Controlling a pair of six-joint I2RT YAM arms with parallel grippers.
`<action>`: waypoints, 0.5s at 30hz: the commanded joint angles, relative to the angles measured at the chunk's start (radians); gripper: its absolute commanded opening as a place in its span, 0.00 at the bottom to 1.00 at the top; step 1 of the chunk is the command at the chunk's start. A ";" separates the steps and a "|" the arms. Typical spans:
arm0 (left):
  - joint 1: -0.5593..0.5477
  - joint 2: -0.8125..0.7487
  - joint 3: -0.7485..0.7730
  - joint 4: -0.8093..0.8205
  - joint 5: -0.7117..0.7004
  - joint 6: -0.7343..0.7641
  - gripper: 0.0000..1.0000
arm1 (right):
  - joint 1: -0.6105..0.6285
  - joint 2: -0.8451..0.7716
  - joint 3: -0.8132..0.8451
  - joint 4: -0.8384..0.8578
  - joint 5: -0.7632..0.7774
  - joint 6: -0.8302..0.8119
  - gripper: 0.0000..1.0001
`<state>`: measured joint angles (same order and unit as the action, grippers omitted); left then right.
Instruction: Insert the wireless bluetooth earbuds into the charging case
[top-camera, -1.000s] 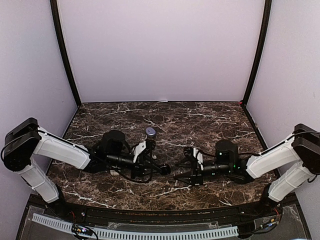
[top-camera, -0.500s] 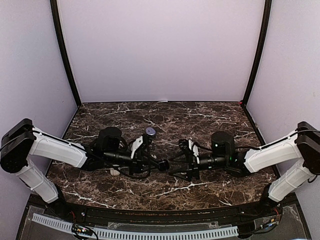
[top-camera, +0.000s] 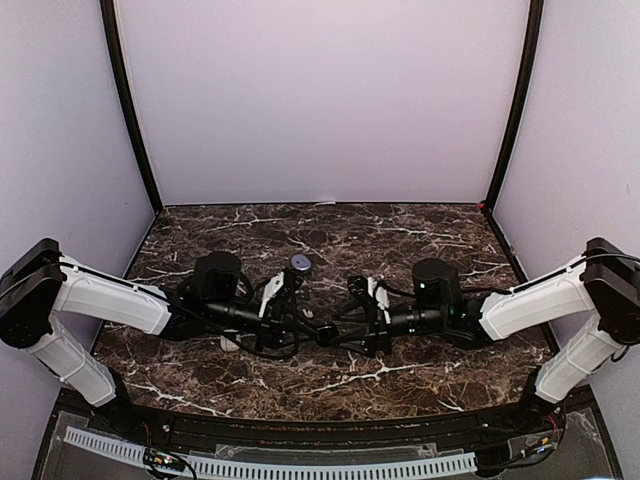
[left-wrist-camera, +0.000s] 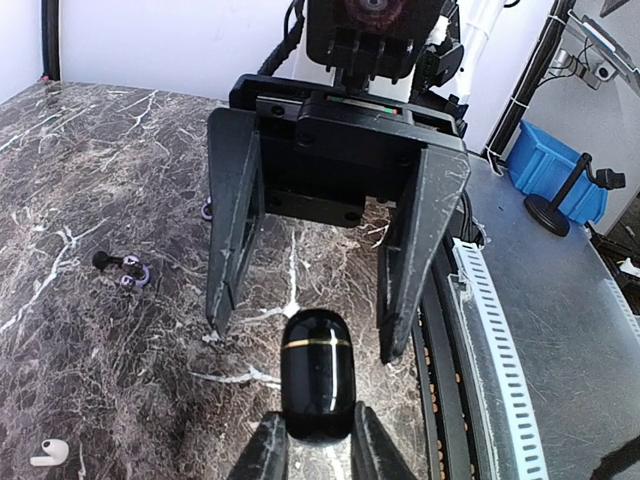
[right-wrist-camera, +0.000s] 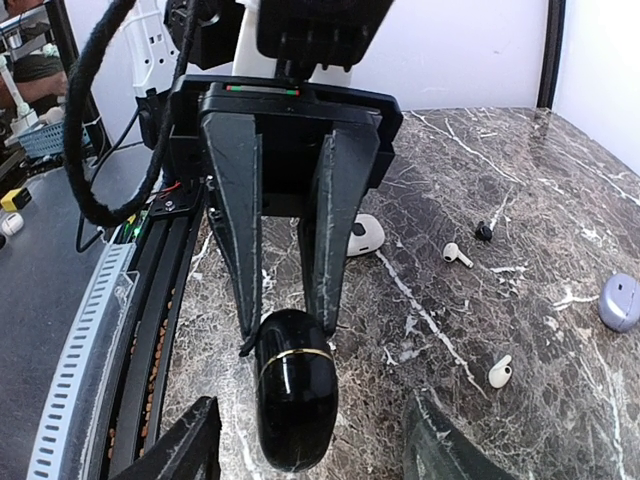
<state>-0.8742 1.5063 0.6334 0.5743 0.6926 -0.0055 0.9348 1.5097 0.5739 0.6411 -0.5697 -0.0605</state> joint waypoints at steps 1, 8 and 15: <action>0.003 -0.041 0.018 -0.013 0.006 -0.002 0.25 | -0.002 0.005 0.023 0.009 -0.029 -0.012 0.60; 0.003 -0.056 0.021 -0.024 -0.016 0.005 0.25 | -0.001 0.017 0.027 -0.013 -0.039 -0.019 0.56; 0.003 -0.057 0.028 -0.029 -0.008 0.009 0.25 | 0.008 0.032 0.024 -0.010 -0.028 -0.026 0.54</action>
<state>-0.8738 1.4834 0.6353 0.5564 0.6754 -0.0048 0.9360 1.5330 0.5781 0.6235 -0.5911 -0.0746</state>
